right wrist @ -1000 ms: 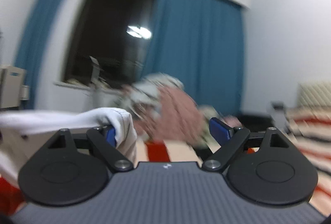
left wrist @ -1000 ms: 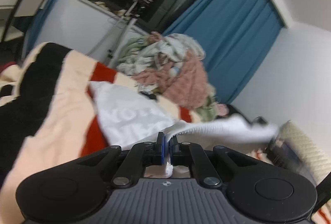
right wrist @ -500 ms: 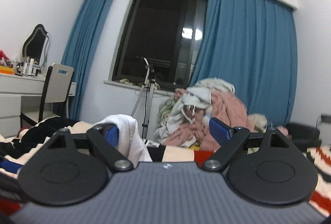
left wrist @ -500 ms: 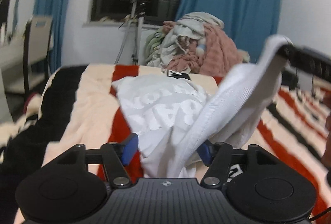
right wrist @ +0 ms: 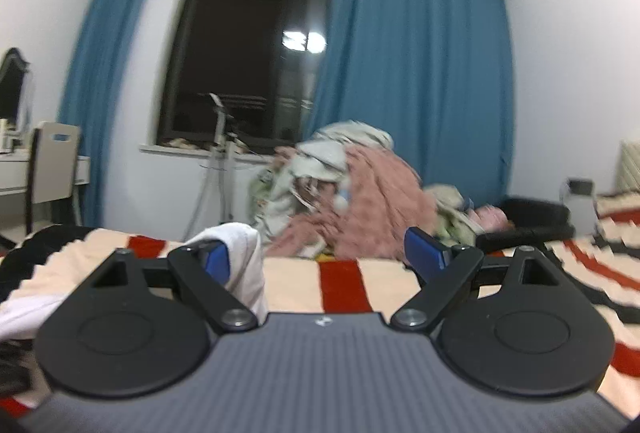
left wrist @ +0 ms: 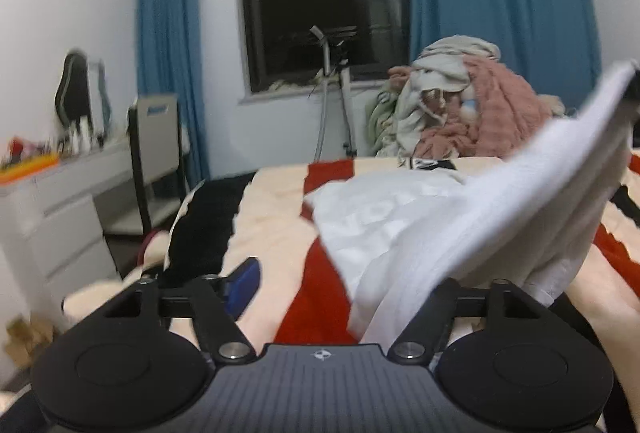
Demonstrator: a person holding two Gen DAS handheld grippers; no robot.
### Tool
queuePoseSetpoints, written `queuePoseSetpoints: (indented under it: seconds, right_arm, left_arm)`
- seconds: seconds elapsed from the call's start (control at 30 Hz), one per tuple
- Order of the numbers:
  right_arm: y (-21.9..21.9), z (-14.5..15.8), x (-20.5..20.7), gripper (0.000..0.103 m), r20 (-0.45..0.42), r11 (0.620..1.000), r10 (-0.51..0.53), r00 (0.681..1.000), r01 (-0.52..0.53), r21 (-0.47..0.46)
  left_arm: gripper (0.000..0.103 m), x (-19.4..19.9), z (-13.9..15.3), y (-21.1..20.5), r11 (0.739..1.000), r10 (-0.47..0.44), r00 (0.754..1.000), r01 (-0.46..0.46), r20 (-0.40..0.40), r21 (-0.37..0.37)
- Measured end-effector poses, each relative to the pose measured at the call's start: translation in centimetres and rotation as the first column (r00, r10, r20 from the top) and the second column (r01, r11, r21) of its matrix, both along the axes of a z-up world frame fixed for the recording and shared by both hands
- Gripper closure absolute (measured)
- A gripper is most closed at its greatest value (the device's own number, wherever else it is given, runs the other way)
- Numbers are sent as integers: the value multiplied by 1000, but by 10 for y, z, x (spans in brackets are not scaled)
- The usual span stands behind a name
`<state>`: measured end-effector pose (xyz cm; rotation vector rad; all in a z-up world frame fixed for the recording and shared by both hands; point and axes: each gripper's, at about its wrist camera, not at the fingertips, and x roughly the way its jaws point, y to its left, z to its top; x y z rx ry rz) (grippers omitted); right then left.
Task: Fold clothes
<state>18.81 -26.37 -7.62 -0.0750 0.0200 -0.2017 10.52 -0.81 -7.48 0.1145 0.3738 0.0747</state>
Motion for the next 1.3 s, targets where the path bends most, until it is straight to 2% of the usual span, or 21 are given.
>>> queuePoseSetpoints:
  seconds: [0.03, 0.1, 0.13, 0.2, 0.3, 0.37, 0.47, 0.5, 0.57, 0.67, 0.77, 0.87, 0.97, 1.0, 1.1, 1.17, 1.3]
  right_arm:
    - [-3, -2, 2, 15, -9, 1000, -18, 1000, 18, 13]
    - [-9, -6, 9, 15, -28, 999, -40, 999, 41, 23]
    - [-10, -9, 12, 15, -43, 998, -52, 998, 54, 26]
    - [-12, -17, 16, 15, -74, 997, -78, 994, 80, 18]
    - [-14, -32, 19, 15, -149, 994, -103, 984, 106, 12]
    - [-15, -41, 16, 15, -204, 993, -110, 973, 117, 23]
    - [-14, -44, 1, 15, -237, 991, -111, 965, 125, 47]
    - [-14, -41, -6, 15, -227, 991, -109, 968, 123, 48]
    - [-12, -31, -19, 15, -193, 992, -110, 975, 119, 35]
    - [-9, -8, -44, 15, -146, 992, -100, 984, 110, 61]
    - [-8, 18, -70, 15, -90, 988, -87, 992, 97, 119]
    - [-7, 52, -90, 15, -24, 990, -65, 998, 68, 123]
    - [-15, 103, -111, 15, 65, 987, -17, 998, 7, 158]
    - [-22, 126, -120, 15, 106, 979, 11, 994, -32, 201]
    - [-34, 187, -148, 15, 228, 968, 40, 973, -95, 233]
    - [-41, 230, -165, 15, 299, 965, 69, 952, -139, 222]
    - [-60, 311, -195, 15, 395, 952, 120, 911, -219, 214]
  left_arm:
    - [24, -4, 0, 2, 1000, -11, 1000, 11, -12, 7]
    - [20, -13, -1, -4, 997, -42, 997, 46, -60, 65]
    - [20, -17, -2, -4, 997, -39, 996, 45, -76, 68]
    - [13, -25, -3, -1, 998, -15, 993, 22, -118, 62]
    - [13, -34, -4, 7, 998, 39, 983, -31, -178, 46]
    - [13, -39, 3, 17, 997, 79, 987, -77, -138, 17]
    - [12, -49, 23, 36, 986, 127, 990, -133, -68, -100]
    - [12, -53, 30, 40, 980, 139, 989, -144, -43, -134]
    - [12, -62, 44, 40, 977, 156, 987, -150, 28, -151]
    - [12, -90, 67, 40, 966, 195, 972, -168, 131, -197]
    - [12, -111, 95, 43, 949, 226, 952, -167, 207, -266]
    - [12, -135, 135, 47, 939, 233, 931, -140, 281, -313]
    - [14, -155, 188, 48, 940, 209, 901, -78, 380, -331]
    - [14, -166, 211, 48, 937, 199, 887, -47, 417, -346]
    - [14, -194, 280, 45, 932, 169, 835, 38, 523, -361]
    - [14, -211, 327, 44, 927, 152, 799, 89, 582, -364]
    - [11, -237, 413, 44, 920, 109, 747, 173, 656, -350]
